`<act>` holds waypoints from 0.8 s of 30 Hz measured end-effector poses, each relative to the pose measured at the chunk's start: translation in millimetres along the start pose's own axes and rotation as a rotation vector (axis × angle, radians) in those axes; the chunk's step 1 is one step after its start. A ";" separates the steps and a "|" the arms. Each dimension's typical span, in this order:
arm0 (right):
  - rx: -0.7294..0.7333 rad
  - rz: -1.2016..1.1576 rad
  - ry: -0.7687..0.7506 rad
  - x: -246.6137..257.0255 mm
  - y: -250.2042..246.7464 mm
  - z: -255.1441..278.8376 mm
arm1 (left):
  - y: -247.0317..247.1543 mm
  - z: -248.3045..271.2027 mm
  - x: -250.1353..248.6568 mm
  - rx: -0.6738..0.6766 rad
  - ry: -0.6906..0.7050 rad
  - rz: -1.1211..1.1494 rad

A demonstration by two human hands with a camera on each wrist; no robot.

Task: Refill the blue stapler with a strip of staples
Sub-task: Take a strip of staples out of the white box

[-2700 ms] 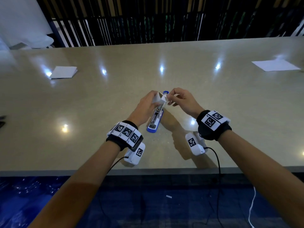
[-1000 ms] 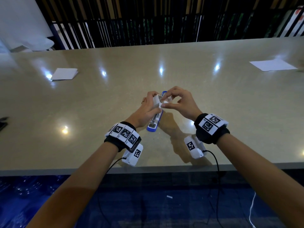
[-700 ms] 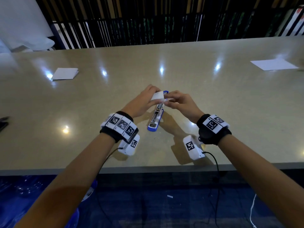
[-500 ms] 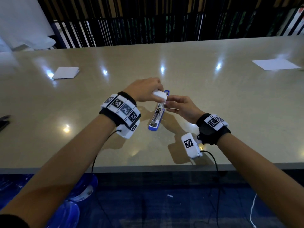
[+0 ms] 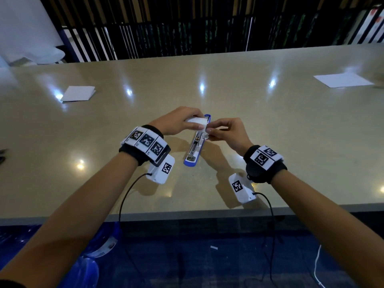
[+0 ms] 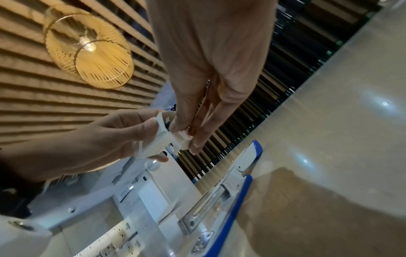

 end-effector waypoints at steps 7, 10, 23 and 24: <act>-0.087 0.089 -0.056 7.2 -5.9 3.5 | -0.7 7.0 7.8 -0.091 0.019 0.114; -0.085 0.125 -0.058 8.2 -4.9 3.1 | -1.0 5.9 7.2 -0.093 0.029 0.075; -0.116 0.292 -0.103 20.4 1.3 0.5 | 3.6 3.3 7.5 -0.090 0.043 -0.031; -0.128 0.299 -0.104 20.3 1.1 -0.2 | 3.9 2.8 7.1 -0.088 0.042 -0.045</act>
Point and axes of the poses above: each hand's wrist, its own z-axis away from the middle knuckle, its own y-axis out of the palm, x = y × z, the point moved 9 cm from there along -z, towards the middle knuckle, and after that the axes turned 11 degrees about z, right-handed, at the moved point
